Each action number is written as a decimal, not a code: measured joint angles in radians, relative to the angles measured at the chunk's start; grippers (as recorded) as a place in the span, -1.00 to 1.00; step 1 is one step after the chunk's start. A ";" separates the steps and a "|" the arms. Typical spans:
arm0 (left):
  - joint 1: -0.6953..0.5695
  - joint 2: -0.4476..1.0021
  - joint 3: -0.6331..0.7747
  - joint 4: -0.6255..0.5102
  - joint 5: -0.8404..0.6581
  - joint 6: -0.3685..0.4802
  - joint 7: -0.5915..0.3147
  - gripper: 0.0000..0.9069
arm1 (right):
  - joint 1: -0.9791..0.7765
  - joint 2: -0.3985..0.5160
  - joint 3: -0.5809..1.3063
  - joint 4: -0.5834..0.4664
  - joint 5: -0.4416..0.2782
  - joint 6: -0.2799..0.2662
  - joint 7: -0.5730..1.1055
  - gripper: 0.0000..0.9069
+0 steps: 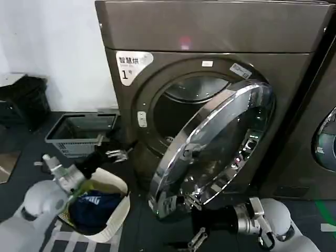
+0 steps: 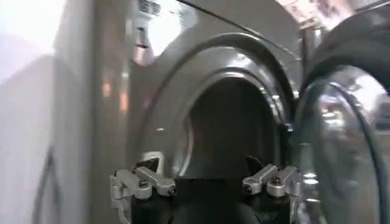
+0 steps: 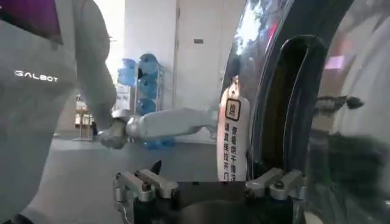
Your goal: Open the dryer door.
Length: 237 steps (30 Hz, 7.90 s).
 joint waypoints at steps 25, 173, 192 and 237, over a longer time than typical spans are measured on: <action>-0.221 0.035 0.306 0.040 -0.026 0.008 0.072 1.00 | -0.088 0.020 0.146 -0.058 0.000 0.042 -0.021 1.00; -0.775 -0.816 1.202 0.593 -0.042 -0.094 -0.005 1.00 | -0.343 0.012 1.926 -0.287 -0.157 0.048 1.153 1.00; -0.788 -0.831 1.242 0.678 -0.024 -0.120 -0.034 1.00 | -0.361 0.002 1.946 -0.285 -0.153 0.046 1.149 1.00; -0.855 -0.801 1.264 0.517 -0.076 -0.140 -0.075 1.00 | -0.344 -0.004 1.917 -0.261 -0.156 0.043 1.145 1.00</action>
